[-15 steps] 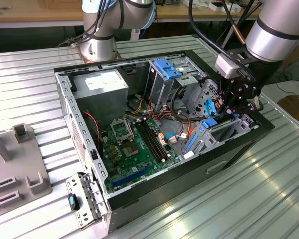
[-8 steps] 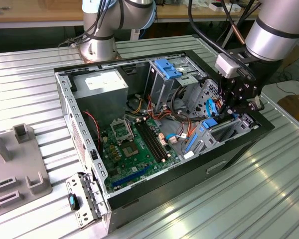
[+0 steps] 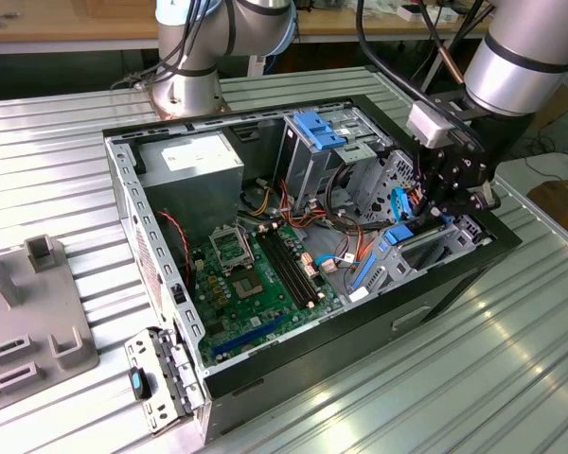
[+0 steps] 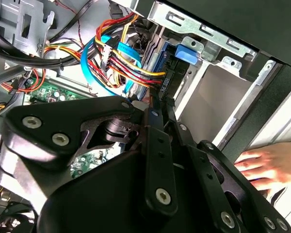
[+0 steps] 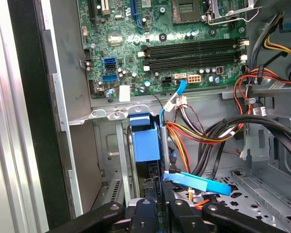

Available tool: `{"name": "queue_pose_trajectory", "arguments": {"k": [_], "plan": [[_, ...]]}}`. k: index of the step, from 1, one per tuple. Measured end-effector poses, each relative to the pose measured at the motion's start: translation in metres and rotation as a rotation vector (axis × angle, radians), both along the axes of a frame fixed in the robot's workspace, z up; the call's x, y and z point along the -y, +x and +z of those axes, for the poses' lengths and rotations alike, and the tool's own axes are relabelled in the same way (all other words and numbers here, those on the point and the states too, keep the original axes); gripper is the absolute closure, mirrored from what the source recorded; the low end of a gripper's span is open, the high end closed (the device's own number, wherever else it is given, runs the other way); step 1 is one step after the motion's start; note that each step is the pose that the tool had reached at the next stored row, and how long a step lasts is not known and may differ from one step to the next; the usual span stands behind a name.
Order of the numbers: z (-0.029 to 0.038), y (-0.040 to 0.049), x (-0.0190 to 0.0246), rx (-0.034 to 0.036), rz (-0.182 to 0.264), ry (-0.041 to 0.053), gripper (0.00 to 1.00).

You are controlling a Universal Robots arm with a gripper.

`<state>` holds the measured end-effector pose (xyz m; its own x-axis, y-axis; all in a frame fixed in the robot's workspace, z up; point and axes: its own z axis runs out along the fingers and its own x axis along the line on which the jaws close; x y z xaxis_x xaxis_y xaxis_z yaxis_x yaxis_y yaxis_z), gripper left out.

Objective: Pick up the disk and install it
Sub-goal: 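Insert the first disk wire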

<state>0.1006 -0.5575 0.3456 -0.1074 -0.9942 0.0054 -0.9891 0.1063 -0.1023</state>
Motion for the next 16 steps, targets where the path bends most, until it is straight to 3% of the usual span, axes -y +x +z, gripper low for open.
{"name": "queue_pose_trajectory", "arguments": {"k": [7,10,16], "plan": [[-0.0032,-0.0005,0.0,0.0,0.0,-0.0014,0.84],[0.0023,-0.0005,0.0,0.0002,0.0,-0.0012,0.84],[0.0048,-0.0005,0.0,0.0002,0.0,-0.0013,0.84]]}}
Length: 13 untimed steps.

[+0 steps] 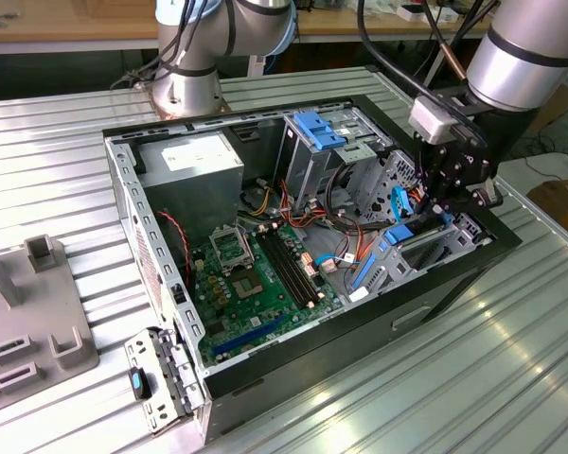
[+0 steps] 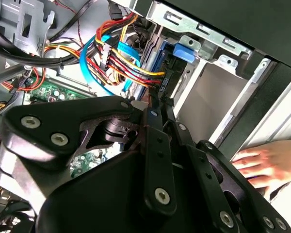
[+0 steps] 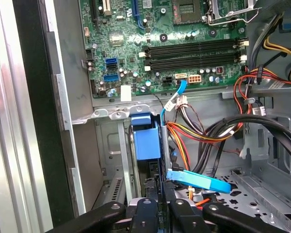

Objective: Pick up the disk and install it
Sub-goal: 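Insert the first disk wire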

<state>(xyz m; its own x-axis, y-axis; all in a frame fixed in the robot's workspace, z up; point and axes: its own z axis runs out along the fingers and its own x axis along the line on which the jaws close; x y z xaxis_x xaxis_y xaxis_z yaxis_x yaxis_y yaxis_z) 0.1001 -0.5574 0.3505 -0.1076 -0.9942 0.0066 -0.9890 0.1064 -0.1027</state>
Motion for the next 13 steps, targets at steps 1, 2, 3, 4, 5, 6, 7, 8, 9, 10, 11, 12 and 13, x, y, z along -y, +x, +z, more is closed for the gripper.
{"name": "queue_pose_trajectory", "arguments": {"k": [1,2,3,4,5,6,7,8,9,10,11,12,13], "plan": [[0.0004,0.0,0.0,0.0,0.0,0.0001,0.84],[0.0007,0.0,0.0,0.0,0.0,0.0,0.84],[0.0011,0.0,0.0,0.0,0.0,0.0001,0.84],[0.0013,0.0,0.0,0.0,0.0,0.0,0.84],[0.0013,0.0,0.0,0.0,0.0,0.0,0.84],[0.0013,0.0,0.0,0.0,0.0,0.0,0.84],[0.0013,0.0,0.0,0.0,-0.004,0.0,0.84],[0.0011,0.0,0.0,0.0,-0.02,0.0,0.84],[0.0009,0.0,0.0,0.0,-0.029,0.0,0.84],[0.0009,0.0,0.0,0.0,-0.035,0.0001,0.84],[0.0009,0.0,0.0,0.0,-0.035,0.0,0.84],[0.0008,0.0,-0.0007,0.0,-0.035,0.0,0.84],[0.0005,0.0002,-0.0007,0.0,-0.035,-0.0002,0.84]]}}
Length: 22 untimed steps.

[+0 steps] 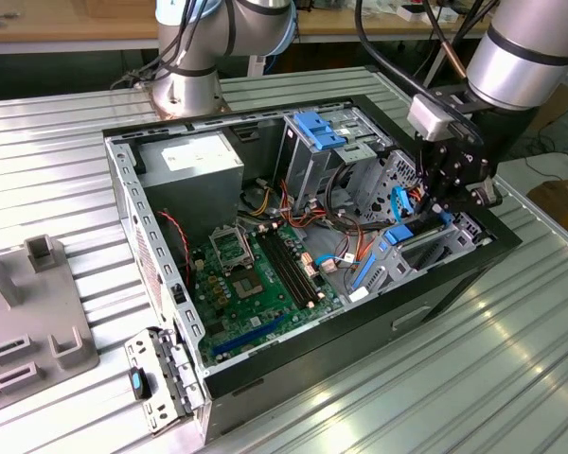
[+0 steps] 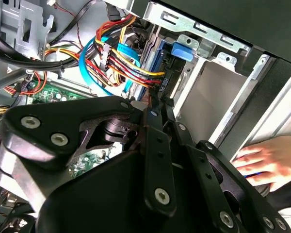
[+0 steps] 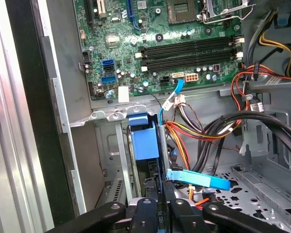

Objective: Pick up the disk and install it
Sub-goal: 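Insert the first disk wire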

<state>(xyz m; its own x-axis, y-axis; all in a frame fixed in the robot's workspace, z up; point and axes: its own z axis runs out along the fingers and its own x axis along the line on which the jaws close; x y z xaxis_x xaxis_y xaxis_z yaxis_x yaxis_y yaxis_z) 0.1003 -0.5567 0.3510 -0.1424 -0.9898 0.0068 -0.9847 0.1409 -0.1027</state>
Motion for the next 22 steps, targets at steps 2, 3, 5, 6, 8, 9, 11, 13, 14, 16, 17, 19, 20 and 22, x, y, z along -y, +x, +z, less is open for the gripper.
{"name": "queue_pose_trajectory", "arguments": {"k": [2,3,5,6,8,9,11,13,14,16,17,19,20,22], "plan": [[-0.0015,0.0001,-0.0005,0.0,0.013,-0.0003,0.84],[-0.0018,0.0001,-0.0008,0.0,0.021,-0.0006,0.84],[-0.0026,0.0001,-0.0009,-0.0001,0.029,-0.0032,0.84],[-0.0034,0.0001,-0.0009,0.0,0.029,-0.0028,0.84],[-0.0043,0.0002,-0.0008,-0.0001,0.03,-0.003,0.84],[-0.0044,0.0002,-0.0009,0.0,0.03,-0.003,0.84],[-0.0052,0.0002,-0.0009,0.0,0.03,-0.0026,0.84],[-0.0057,0.0002,-0.0009,0.0,0.03,-0.0029,0.84],[-0.0064,0.0001,-0.0009,0.0,0.03,-0.0026,0.84],[-0.0068,0.0002,-0.0009,0.0,0.03,-0.0031,0.84],[-0.0075,0.0002,-0.0009,0.0,0.03,-0.0029,0.84],[-0.0079,0.0002,-0.0008,0.0,0.03,-0.0031,0.84],[-0.0083,0.0002,-0.0009,0.0,0.03,-0.0027,0.84],[-0.0089,0.0001,-0.0008,0.0,0.03,-0.0032,0.84]]}}
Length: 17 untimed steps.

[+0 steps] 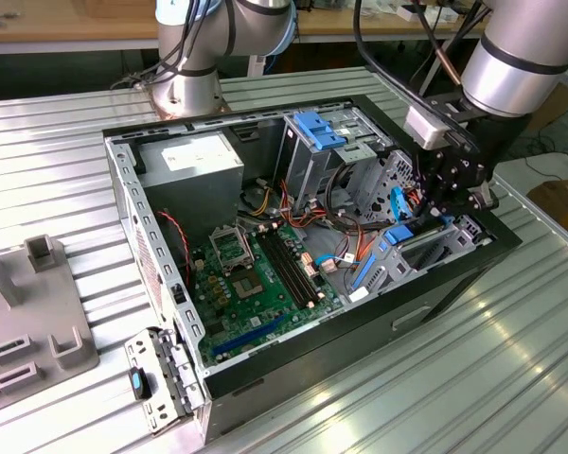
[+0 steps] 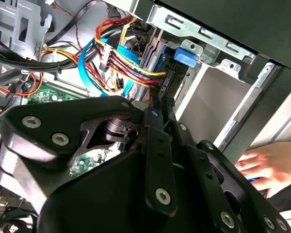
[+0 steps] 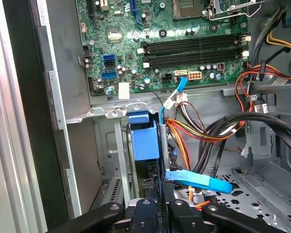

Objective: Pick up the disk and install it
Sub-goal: 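Insert the first disk wire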

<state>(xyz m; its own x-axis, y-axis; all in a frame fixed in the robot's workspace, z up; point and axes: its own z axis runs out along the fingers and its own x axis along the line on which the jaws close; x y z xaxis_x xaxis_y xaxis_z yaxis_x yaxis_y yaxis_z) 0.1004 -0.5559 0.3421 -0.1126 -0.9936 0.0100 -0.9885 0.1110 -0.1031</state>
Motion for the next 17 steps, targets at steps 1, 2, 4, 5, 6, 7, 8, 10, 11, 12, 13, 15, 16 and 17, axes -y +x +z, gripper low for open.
{"name": "queue_pose_trajectory", "arguments": {"k": [1,2,4,5,6,7,8,10,11,12,13,15,16,17], "plan": [[-0.0004,0.0,0.0,0.0,0.0,0.0001,0.84],[-0.0005,0.0,0.0,0.0,0.0,0.0003,0.84],[-0.0007,-0.001,0.0,0.0001,0.0,0.0008,0.84],[-0.0007,-0.0015,0.0,0.0001,0.0,0.001,0.84],[-0.0006,-0.0029,0.0,0.0002,0.0,0.0014,0.84],[-0.0006,-0.0034,0.0,0.0002,0.0,0.0015,0.84],[-0.0006,-0.0035,0.0,0.0002,0.0,0.0015,0.84],[-0.0006,-0.0037,0.0,0.0002,0.0,0.0014,0.84],[-0.0006,-0.0037,0.0,0.0003,0.0,0.0014,0.84],[-0.0006,-0.0038,0.0,0.0003,0.0,0.0014,0.84],[-0.0006,-0.0039,0.0,0.0003,-0.001,0.0014,0.84],[-0.0006,-0.0041,0.0,0.0003,-0.007,0.0014,0.84],[-0.0005,-0.0042,0.0,0.0003,-0.01,0.0014,0.84],[0.0003,-0.0043,-0.0001,0.0003,-0.013,0.0015,0.84]]}}
